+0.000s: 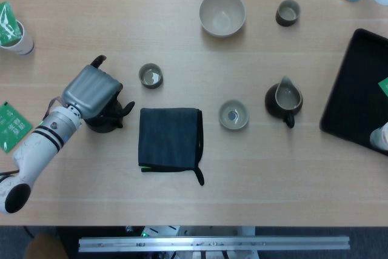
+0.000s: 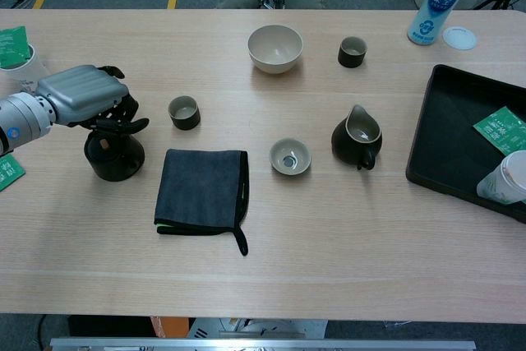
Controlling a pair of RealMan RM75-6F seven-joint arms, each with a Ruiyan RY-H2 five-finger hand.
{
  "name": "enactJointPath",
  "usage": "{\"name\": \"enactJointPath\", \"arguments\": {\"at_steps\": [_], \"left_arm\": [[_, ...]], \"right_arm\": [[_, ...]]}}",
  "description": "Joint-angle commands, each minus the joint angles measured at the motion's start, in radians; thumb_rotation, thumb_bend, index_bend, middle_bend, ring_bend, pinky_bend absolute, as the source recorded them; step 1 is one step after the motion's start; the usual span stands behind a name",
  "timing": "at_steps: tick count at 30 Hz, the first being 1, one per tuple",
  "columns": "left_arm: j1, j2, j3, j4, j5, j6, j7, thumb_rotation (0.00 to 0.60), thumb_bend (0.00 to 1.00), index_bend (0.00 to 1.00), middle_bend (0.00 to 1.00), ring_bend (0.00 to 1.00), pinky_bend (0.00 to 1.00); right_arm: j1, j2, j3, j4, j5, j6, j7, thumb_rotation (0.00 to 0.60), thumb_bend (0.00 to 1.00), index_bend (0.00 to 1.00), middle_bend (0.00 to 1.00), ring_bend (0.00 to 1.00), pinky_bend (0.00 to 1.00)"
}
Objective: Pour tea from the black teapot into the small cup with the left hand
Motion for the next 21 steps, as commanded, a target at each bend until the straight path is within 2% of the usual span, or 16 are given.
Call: {"name": "enactJointPath", "arguments": {"at_steps": [1,13,21], "left_arm": [[0.002,0.001,0.002,0.001,0.003,0.0,-0.003,0.0,0.33,0.59,0.65,0.53,0.11],[0.021,0.009,0.017,0.004,0.048,0.016,-0.033,0.0,0.33,0.65,0.69,0.56,0.11],[0.036,0.011,0.026,0.006,0.078,0.022,-0.067,0.0,0.33,0.71,0.77,0.63,0.11]], "right_arm": [[-0.001,0.0,0.0,0.0,-0.001,0.001,0.001,0.6,0.11,0.32,0.34,0.22,0.28],[-0.004,0.0,0.001,-0.004,-0.001,0.006,0.001,0.6,0.11,0.32,0.34,0.22,0.28],[-0.008,0.003,0.001,-0.01,0.0,0.009,-0.002,0.6,0.11,0.32,0.34,0.22,0.28]]}}
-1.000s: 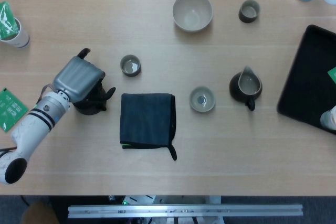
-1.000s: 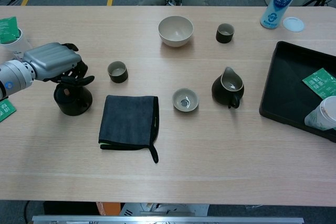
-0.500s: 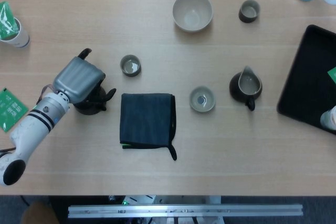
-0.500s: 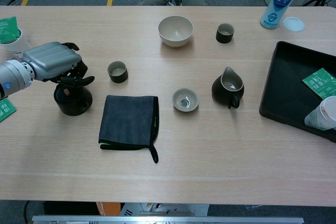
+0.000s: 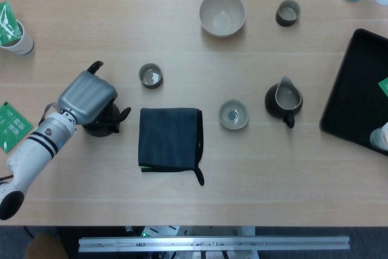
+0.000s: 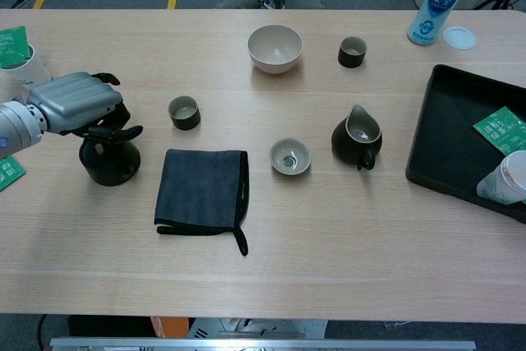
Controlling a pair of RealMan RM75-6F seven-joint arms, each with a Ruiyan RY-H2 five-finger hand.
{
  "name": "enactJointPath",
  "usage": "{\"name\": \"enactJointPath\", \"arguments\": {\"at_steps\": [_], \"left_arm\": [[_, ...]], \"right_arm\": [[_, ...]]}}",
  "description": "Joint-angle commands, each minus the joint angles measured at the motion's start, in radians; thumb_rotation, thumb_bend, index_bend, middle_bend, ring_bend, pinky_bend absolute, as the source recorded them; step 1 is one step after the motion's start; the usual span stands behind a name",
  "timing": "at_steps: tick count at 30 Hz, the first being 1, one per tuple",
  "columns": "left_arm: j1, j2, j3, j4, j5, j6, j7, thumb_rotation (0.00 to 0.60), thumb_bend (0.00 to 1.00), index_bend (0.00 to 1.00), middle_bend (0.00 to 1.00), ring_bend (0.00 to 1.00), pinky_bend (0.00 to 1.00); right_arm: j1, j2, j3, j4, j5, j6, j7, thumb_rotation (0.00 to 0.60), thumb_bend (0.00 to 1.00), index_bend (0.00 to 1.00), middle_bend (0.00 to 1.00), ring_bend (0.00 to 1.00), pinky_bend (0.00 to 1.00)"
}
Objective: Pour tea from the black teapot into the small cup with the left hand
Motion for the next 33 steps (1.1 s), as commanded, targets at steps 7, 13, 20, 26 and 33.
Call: {"name": "enactJointPath", "arguments": {"at_steps": [7,13,20,26,33], "left_arm": [[0.018,0.0,0.008,0.013,0.027,0.006,-0.038,0.012,0.33,0.79,0.86,0.7,0.11],[0.026,0.009,0.004,0.014,0.05,0.021,-0.058,0.015,0.33,0.82,0.9,0.74,0.11],[0.029,0.018,-0.001,0.013,0.048,0.016,-0.063,0.001,0.33,0.84,0.94,0.77,0.11],[0.029,0.025,-0.01,0.01,0.042,0.012,-0.064,0.0,0.33,0.86,0.96,0.79,0.11],[0.029,0.033,-0.02,0.001,0.047,0.014,-0.08,0.105,0.33,0.85,0.96,0.79,0.11]], "right_arm": [[-0.006,0.003,0.002,-0.005,0.003,0.007,0.002,0.6,0.11,0.32,0.34,0.22,0.28],[-0.006,0.0,0.005,-0.005,0.005,0.01,0.001,0.6,0.11,0.32,0.34,0.22,0.28],[-0.007,-0.002,0.008,-0.004,0.007,0.011,0.002,0.6,0.11,0.32,0.34,0.22,0.28],[-0.006,-0.003,0.009,-0.003,0.009,0.007,0.003,0.6,0.11,0.32,0.34,0.22,0.28],[-0.004,-0.004,0.01,-0.001,0.009,0.004,0.004,0.6,0.11,0.32,0.34,0.22,0.28]]}}
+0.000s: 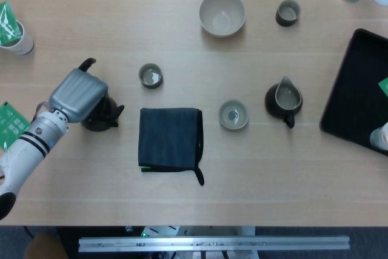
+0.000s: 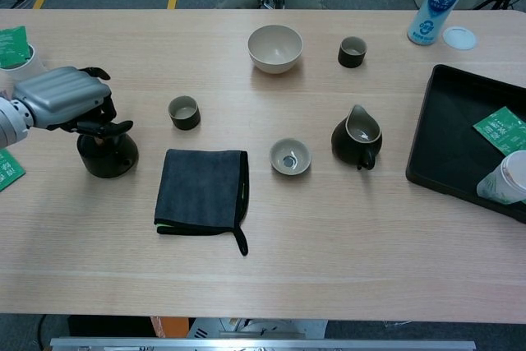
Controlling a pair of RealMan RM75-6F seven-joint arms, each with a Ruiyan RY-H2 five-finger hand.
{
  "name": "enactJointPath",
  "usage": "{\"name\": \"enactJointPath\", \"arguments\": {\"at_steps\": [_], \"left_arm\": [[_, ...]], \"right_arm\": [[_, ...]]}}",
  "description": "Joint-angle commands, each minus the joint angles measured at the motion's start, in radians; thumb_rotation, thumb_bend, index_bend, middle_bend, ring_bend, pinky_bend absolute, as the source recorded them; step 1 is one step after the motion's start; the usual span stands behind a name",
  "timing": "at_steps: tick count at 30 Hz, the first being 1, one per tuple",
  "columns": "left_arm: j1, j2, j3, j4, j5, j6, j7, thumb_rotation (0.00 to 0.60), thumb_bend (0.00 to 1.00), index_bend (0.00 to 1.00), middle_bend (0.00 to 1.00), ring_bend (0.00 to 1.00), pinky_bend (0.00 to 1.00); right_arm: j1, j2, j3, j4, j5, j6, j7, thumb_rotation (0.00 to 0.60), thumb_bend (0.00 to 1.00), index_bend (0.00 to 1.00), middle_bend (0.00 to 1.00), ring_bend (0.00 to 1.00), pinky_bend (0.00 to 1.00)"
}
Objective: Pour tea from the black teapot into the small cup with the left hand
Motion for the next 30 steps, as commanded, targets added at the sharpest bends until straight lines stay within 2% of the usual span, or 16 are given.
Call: {"name": "enactJointPath", "arguments": {"at_steps": [1,4,5,9,13,15,23,25,27,30], "left_arm": [[-0.001,0.004,-0.005,-0.005,-0.003,-0.001,-0.005,0.123,0.33,0.84,0.96,0.79,0.11],[0.0,0.009,-0.015,-0.01,-0.009,0.008,0.0,0.227,0.33,0.85,0.96,0.79,0.11],[0.002,0.009,-0.019,-0.012,-0.013,0.013,0.001,0.239,0.33,0.85,0.96,0.79,0.11],[0.008,0.011,-0.038,-0.022,-0.032,0.035,0.007,0.232,0.33,0.86,0.97,0.8,0.11],[0.011,0.011,-0.055,-0.031,-0.053,0.051,0.01,0.157,0.33,0.86,0.97,0.81,0.11],[0.012,0.011,-0.063,-0.034,-0.061,0.057,0.012,0.153,0.33,0.86,0.97,0.81,0.11],[0.009,0.017,-0.08,-0.05,-0.085,0.068,0.039,0.257,0.33,0.86,0.98,0.81,0.11],[0.009,0.017,-0.087,-0.056,-0.099,0.072,0.05,0.3,0.33,0.86,0.98,0.82,0.11],[0.008,0.016,-0.095,-0.061,-0.112,0.077,0.054,0.301,0.34,0.86,0.99,0.82,0.11],[0.007,0.015,-0.105,-0.069,-0.132,0.085,0.066,0.257,0.37,0.86,0.99,0.82,0.11]], "right_arm": [[0.0,0.0,0.001,0.0,0.0,0.0,0.0,0.6,0.11,0.32,0.34,0.22,0.28],[0.0,0.0,0.001,0.001,0.001,0.0,0.002,0.6,0.11,0.32,0.34,0.22,0.28],[0.0,0.0,0.001,0.001,0.002,0.0,0.002,0.6,0.11,0.32,0.34,0.22,0.28],[-0.002,0.0,0.001,0.004,0.002,0.001,0.005,0.6,0.11,0.32,0.34,0.22,0.28],[-0.002,-0.001,0.002,0.007,0.002,0.002,0.008,0.6,0.11,0.32,0.34,0.22,0.28],[-0.003,-0.001,0.002,0.008,0.002,0.003,0.01,0.6,0.11,0.32,0.34,0.22,0.28],[-0.005,0.001,0.003,0.01,-0.001,0.009,0.015,0.6,0.11,0.32,0.34,0.22,0.28],[-0.006,0.0,0.003,0.011,-0.002,0.01,0.016,0.6,0.11,0.32,0.34,0.22,0.28],[-0.006,0.0,0.003,0.011,-0.001,0.01,0.017,0.6,0.11,0.32,0.34,0.22,0.28],[-0.007,-0.001,0.003,0.013,-0.001,0.012,0.02,0.6,0.11,0.32,0.34,0.22,0.28]]}}
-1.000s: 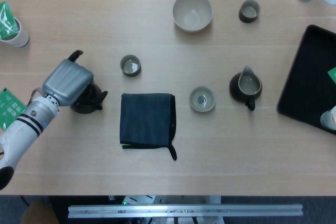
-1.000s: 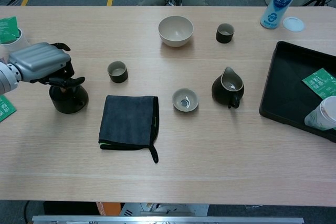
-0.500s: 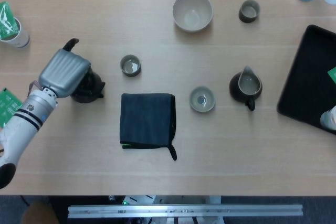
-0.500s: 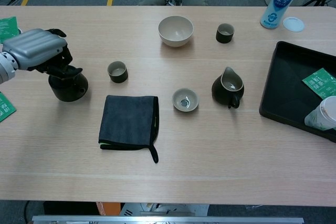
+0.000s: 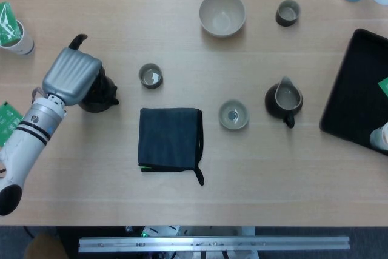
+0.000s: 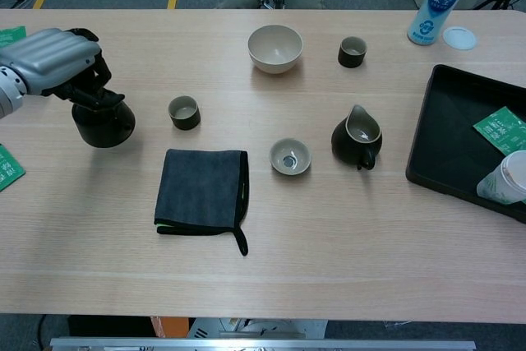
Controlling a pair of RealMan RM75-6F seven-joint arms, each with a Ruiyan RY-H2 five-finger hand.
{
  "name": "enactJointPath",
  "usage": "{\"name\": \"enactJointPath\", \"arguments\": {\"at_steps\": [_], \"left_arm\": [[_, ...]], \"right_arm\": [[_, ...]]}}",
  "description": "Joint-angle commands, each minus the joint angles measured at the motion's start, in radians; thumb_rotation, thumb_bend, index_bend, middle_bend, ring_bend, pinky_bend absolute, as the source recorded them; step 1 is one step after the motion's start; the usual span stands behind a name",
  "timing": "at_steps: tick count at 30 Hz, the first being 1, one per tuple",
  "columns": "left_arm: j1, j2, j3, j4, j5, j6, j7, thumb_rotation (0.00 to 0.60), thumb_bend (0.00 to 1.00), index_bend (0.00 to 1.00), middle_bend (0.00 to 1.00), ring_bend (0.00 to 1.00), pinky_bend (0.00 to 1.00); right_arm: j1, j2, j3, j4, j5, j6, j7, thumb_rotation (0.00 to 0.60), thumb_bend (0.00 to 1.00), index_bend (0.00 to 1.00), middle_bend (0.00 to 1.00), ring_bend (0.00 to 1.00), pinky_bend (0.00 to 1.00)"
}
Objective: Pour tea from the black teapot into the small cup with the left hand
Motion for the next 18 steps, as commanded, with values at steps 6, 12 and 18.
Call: {"name": "enactJointPath", "arguments": {"at_steps": [6,12,18], "left_arm": [[-0.007,-0.011,-0.03,-0.021,-0.058,0.019,0.032,0.187,0.38,0.86,0.99,0.82,0.11],[-0.024,-0.04,-0.054,-0.03,-0.103,0.035,0.074,0.305,0.41,0.87,0.99,0.82,0.11],[-0.042,-0.062,-0.064,-0.04,-0.136,0.041,0.112,0.318,0.43,0.87,0.99,0.82,0.11]], "right_arm": [[-0.002,0.0,0.001,0.004,0.0,0.003,0.006,0.6,0.11,0.32,0.34,0.22,0.28],[-0.003,-0.001,0.0,0.008,-0.002,0.004,0.012,0.6,0.11,0.32,0.34,0.22,0.28],[-0.009,-0.003,-0.002,0.018,0.001,0.007,0.024,0.6,0.11,0.32,0.34,0.22,0.28]]}}
